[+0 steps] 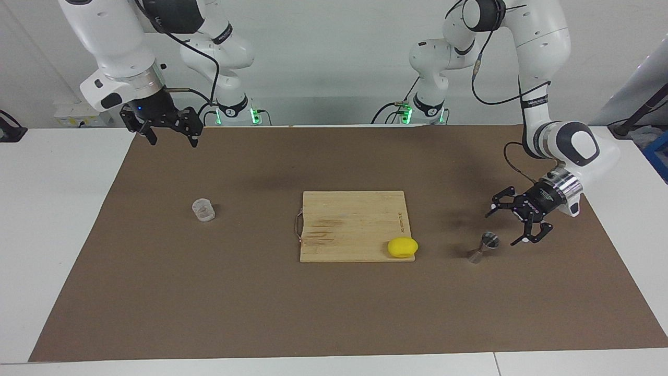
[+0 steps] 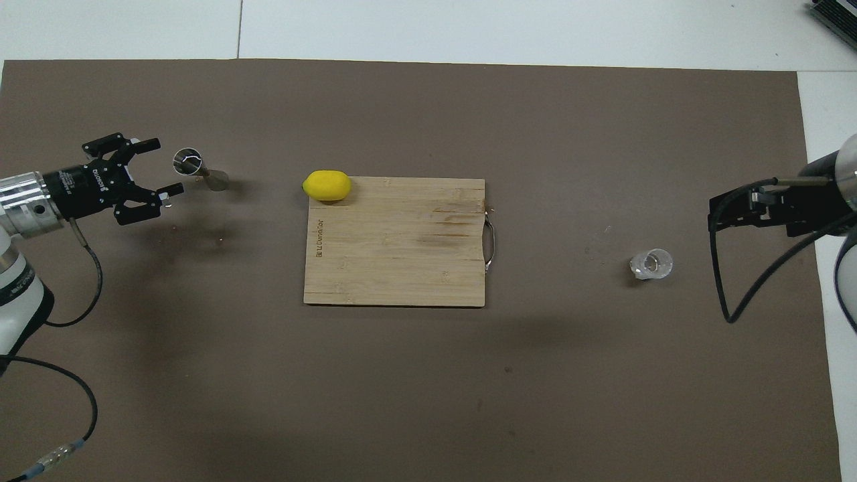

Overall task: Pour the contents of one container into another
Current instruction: 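Reach the left gripper to the dark metal cup and close on it, then lift the metal cup with the left gripper and carry it over the board, then lower the metal cup onto the board while the right gripper reaches the glass cup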

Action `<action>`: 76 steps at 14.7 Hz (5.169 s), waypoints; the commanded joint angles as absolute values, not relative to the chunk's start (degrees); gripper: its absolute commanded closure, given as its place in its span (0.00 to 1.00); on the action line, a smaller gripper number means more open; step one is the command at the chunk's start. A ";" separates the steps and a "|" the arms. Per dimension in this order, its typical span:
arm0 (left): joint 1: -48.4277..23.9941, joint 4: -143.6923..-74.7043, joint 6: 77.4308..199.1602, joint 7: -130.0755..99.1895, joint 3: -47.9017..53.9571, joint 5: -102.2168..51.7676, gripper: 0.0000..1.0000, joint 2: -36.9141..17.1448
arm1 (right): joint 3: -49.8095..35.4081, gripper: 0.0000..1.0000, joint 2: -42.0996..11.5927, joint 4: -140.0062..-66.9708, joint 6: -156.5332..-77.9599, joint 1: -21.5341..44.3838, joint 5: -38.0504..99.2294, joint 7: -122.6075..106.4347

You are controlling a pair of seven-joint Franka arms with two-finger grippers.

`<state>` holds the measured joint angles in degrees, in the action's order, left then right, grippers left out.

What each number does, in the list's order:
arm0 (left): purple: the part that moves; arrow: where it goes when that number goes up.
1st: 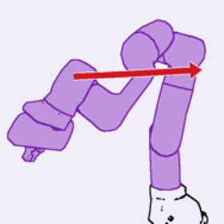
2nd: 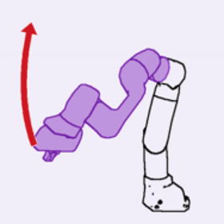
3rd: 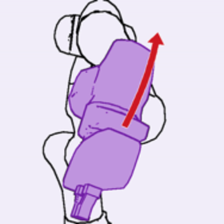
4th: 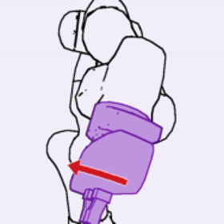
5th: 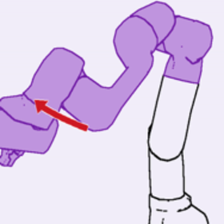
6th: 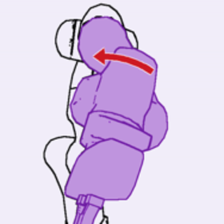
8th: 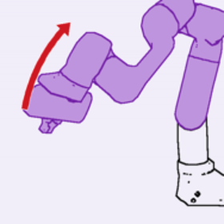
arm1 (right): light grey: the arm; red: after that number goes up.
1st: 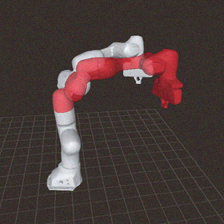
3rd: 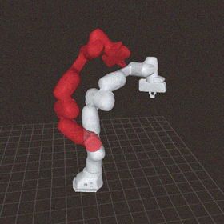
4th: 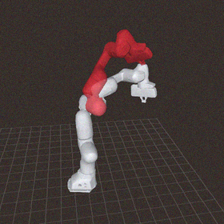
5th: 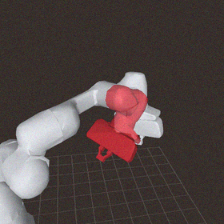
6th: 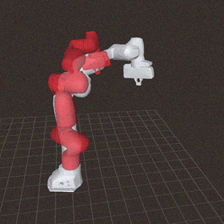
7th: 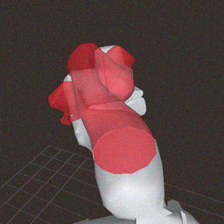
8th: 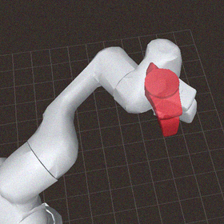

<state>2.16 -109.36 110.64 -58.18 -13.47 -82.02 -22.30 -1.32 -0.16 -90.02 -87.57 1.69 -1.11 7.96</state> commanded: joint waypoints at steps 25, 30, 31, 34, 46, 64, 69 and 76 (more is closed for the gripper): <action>2.64 -106.79 107.93 -52.47 -10.65 -86.22 1.00 -24.34 | -1.67 0.00 0.79 -91.05 -87.71 0.88 0.00 8.53; 2.11 -103.01 108.72 -56.25 -1.07 -86.83 1.00 -23.12 | -1.67 0.00 0.79 -91.05 -87.80 0.88 0.00 8.53; 1.41 -102.83 109.07 -56.69 -0.18 -87.01 1.00 -22.42 | -1.67 0.00 0.88 -90.97 -87.72 0.88 0.00 8.53; -1.83 -102.13 112.14 -60.46 2.72 -87.10 1.00 -21.54 | -1.67 0.00 0.88 -91.05 -87.71 0.79 0.00 8.53; -23.27 -103.10 135.14 -64.60 2.73 -91.39 1.00 -19.69 | -1.14 0.00 1.05 -91.23 -87.01 0.53 0.00 8.61; -32.25 -105.38 148.10 -63.90 2.64 -99.23 1.00 -22.41 | -1.14 0.05 -1.58 -96.67 -94.12 -2.98 1.13 44.80; -32.61 -105.47 148.80 -63.90 2.55 -99.23 1.00 -22.59 | -1.14 0.04 -5.17 -100.72 -100.81 -7.11 8.33 54.48; -32.87 -105.64 149.59 -63.98 2.55 -99.14 0.00 -22.59 | -1.05 0.00 -10.28 -106.94 -109.76 -12.03 18.35 58.71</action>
<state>-31.40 -105.31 148.11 -64.11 3.35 -97.83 -22.83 -0.63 -11.06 -103.24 -106.61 -10.55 15.53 57.60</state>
